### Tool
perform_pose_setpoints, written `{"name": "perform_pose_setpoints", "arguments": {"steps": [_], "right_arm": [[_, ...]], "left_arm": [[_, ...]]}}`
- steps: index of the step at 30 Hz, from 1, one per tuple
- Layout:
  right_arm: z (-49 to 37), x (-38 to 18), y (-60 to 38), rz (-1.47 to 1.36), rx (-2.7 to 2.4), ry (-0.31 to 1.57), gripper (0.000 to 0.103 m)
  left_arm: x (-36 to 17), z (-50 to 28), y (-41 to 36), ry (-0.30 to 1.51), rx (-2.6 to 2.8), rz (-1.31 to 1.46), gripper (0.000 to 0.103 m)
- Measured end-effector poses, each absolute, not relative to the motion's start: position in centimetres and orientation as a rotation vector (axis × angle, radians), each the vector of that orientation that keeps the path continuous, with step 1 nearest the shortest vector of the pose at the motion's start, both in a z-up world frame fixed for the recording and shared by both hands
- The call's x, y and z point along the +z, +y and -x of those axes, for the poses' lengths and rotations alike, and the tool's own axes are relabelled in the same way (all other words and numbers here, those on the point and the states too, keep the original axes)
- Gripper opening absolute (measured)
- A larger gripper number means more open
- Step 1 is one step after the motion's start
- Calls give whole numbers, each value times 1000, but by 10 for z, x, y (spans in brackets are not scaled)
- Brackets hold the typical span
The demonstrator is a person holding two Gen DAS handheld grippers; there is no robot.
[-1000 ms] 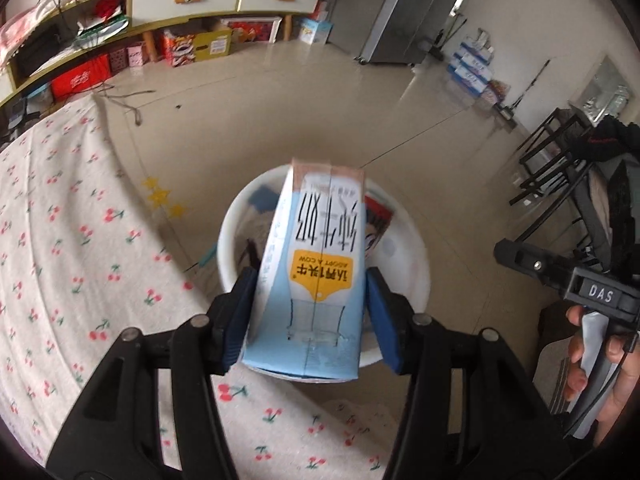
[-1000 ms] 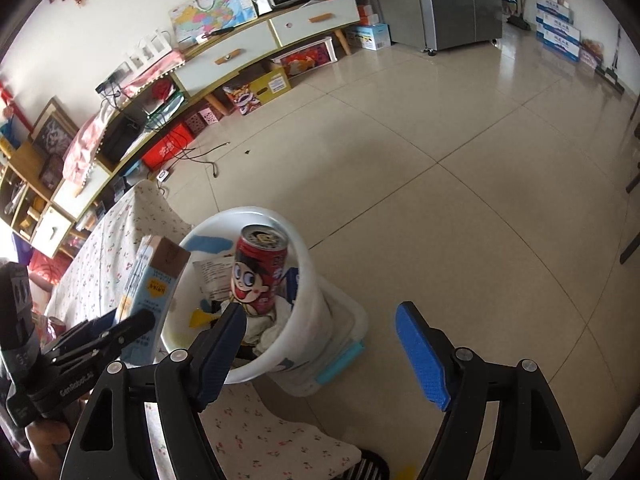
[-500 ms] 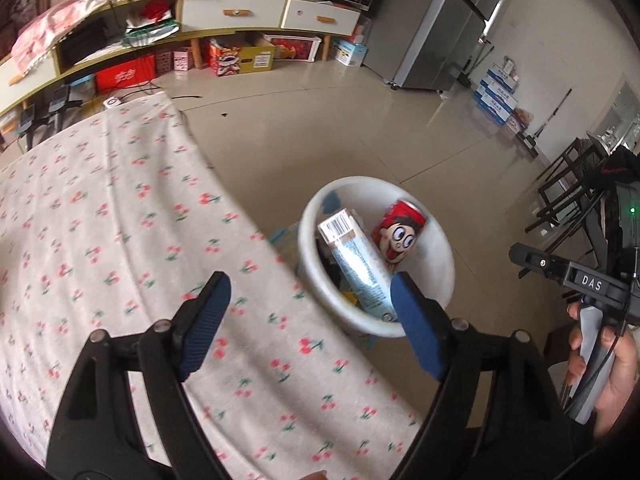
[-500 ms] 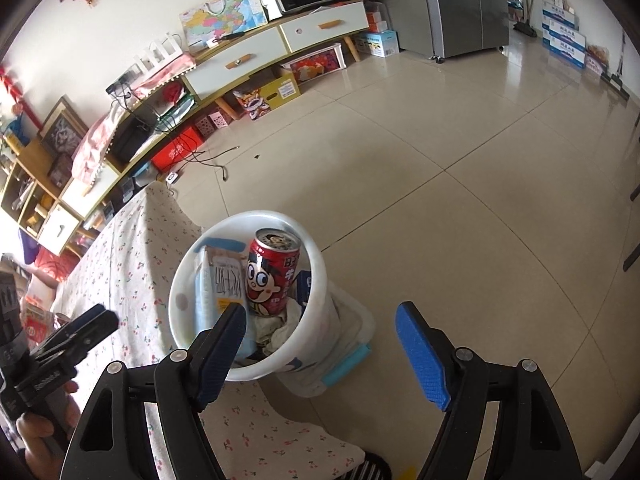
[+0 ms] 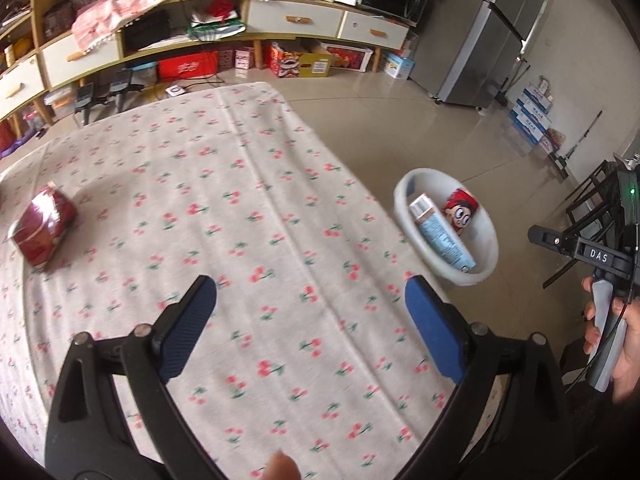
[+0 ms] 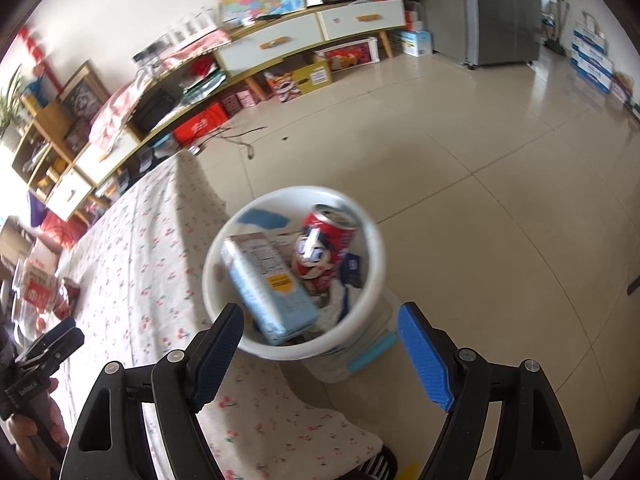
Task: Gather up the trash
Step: 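Move both tools back over the table toward the remaining red can and tissue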
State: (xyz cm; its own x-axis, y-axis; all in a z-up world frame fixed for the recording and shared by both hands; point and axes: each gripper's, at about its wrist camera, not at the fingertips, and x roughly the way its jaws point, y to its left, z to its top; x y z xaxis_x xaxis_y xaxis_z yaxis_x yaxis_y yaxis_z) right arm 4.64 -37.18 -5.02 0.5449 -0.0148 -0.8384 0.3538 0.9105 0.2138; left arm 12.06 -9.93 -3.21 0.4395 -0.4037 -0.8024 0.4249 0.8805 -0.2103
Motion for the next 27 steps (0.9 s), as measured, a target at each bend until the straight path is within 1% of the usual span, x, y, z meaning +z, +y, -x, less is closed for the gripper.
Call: {"name": "perform_pose_setpoints", "arguments": {"steps": [2,14,22,27], "right_arm": [[-53,-48,-356,-355,-212,979,84],[-97,-38,-261,-235,-99,994,86],[-121,-43,-198,-131,-28,1016,86],[-138,-49,-163,-101,18,1032,86]], "left_arm": [[-32,-121,-85,988,-496,-18,98],[-29,-119,10,978,-354,25,99],[-27,-121,64,982,-260,25,100],[-30,-123,99,986,-197,34,102]]}}
